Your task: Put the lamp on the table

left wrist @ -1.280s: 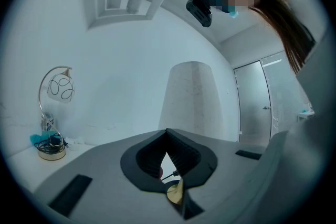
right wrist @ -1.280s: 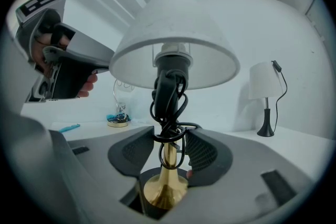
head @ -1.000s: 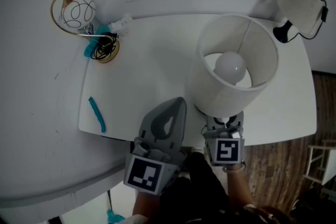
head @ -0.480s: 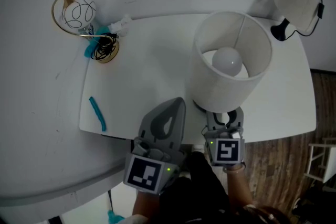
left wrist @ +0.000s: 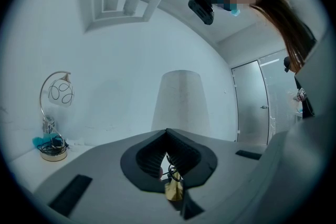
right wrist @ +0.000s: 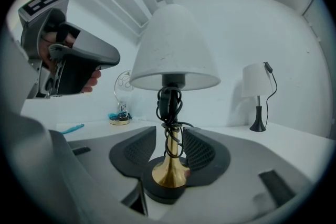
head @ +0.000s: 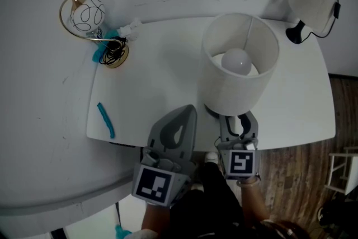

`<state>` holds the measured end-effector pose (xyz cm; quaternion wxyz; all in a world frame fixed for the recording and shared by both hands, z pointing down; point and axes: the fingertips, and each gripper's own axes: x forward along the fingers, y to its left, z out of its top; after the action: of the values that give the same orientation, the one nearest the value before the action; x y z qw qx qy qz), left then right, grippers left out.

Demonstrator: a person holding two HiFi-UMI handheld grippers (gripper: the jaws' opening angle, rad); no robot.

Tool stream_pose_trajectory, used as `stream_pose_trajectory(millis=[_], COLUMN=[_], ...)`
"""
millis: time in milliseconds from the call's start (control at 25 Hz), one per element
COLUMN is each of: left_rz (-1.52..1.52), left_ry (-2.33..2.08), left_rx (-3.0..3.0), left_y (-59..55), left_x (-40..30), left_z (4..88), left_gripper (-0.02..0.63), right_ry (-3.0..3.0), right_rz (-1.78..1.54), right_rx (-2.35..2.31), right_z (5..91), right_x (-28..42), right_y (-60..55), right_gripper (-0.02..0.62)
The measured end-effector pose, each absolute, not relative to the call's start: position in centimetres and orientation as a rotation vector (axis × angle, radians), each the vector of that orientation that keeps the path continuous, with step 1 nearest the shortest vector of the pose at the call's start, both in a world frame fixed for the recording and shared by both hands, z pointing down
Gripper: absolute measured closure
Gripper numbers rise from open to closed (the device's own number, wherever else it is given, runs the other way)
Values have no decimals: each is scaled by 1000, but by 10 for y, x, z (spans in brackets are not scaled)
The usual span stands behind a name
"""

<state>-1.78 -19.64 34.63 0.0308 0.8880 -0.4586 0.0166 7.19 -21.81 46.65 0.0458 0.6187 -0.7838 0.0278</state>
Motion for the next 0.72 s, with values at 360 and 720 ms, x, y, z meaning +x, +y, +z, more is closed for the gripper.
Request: stream_pose_trajectory(millis=[360,720], left_rz=[62,61], left_ry=[-1416,-1404], left_rx=[2727,2734], left_y=[-187,-177], left_x=[-18,-18], left_z=[345,339], left_gripper=[607,607], right_ry=[-2374,-2349], right_rz=[108,107], right_rx=[1896,1928], right_z=[466,458], right_x=[76,82], right_y=[-205,-189], right_gripper=[436,446])
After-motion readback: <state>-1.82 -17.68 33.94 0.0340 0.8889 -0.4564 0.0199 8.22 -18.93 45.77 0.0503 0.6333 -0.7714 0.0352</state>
